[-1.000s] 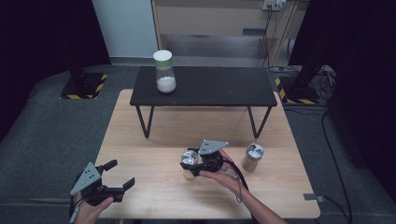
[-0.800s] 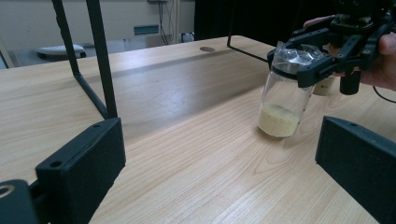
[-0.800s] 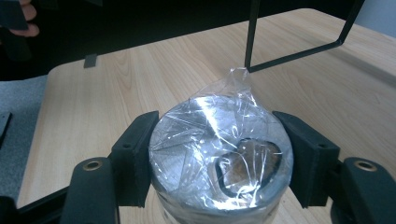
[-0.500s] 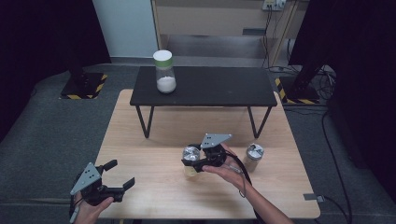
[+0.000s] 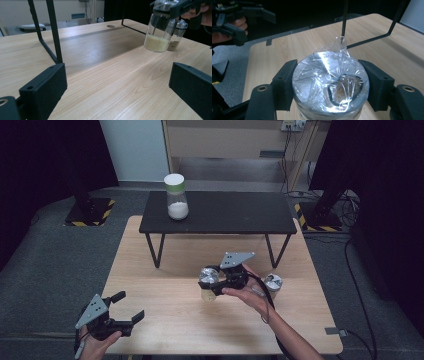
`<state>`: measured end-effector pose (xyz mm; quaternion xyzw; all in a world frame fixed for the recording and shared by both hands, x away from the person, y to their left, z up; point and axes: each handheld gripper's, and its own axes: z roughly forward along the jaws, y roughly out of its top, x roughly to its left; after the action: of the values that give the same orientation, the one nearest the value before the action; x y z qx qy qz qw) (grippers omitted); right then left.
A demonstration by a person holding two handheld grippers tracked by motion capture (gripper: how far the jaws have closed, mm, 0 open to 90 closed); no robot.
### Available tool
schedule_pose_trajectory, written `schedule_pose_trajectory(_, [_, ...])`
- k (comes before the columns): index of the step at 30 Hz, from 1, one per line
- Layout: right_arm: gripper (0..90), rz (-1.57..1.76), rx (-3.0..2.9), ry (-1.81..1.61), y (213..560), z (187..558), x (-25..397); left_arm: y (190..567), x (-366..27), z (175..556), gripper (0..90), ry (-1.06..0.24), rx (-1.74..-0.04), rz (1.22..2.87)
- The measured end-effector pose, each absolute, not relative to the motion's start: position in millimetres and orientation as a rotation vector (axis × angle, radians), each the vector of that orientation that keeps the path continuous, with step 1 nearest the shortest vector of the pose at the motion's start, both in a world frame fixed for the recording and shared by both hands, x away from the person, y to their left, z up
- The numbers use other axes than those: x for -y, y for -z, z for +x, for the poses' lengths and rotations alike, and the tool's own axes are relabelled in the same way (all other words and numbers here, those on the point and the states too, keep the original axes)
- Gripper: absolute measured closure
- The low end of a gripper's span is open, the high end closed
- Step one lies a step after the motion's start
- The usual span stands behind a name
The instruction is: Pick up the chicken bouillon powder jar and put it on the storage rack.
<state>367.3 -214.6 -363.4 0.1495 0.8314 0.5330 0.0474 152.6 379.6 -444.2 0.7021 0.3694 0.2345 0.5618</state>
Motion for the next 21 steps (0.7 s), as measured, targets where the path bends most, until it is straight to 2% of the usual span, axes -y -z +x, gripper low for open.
schedule_pose_trajectory(21, [35.4,0.486,-2.51,-1.632,305,379,232,444,-380,153,0.7,-0.544,-0.869,1.656])
